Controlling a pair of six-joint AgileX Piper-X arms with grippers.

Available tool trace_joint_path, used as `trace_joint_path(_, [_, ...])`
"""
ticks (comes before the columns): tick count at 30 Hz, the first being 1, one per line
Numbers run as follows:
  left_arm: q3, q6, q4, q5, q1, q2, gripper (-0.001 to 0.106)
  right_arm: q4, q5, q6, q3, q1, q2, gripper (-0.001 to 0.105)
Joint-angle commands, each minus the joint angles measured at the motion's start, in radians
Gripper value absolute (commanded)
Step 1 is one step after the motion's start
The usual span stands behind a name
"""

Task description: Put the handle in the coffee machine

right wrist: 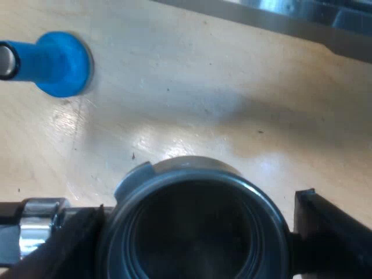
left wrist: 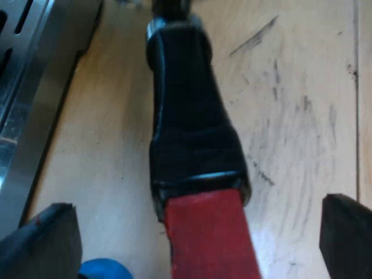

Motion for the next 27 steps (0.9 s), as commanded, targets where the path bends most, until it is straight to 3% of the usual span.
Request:
trace_joint_path(1, [0.0, 0.007, -0.029, -0.007, -0.006, 0.003, 0.085, -0.013, -0.017, 0.0, -0.019, -0.001, -0.017, 0.0])
trace_joint_path(11, [0.0, 0.007, -0.036, -0.01, -0.006, 0.003, 0.083, 0.006, -0.017, 0.0, -0.019, -0.001, -0.017, 0.0])
trace_joint_path(13, [0.0, 0.007, -0.036, -0.01, -0.006, 0.003, 0.073, 0.006, -0.017, 0.0, -0.019, -0.001, -0.017, 0.0])
trace_joint_path(21, [0.0, 0.007, -0.028, -0.01, -0.006, 0.003, 0.016, 0.006, -0.017, 0.0, -0.019, -0.001, -0.017, 0.0])
trace_joint_path(25, [0.0, 0.007, -0.028, 0.013, -0.006, 0.003, 0.0, 0.006, -0.017, 0.0, -0.019, -0.001, -0.017, 0.0])
trace_joint_path(27, [0.0, 0.007, -0.028, 0.013, -0.006, 0.003, 0.0, 0.006, -0.017, 0.0, -0.019, -0.001, -0.017, 0.0])
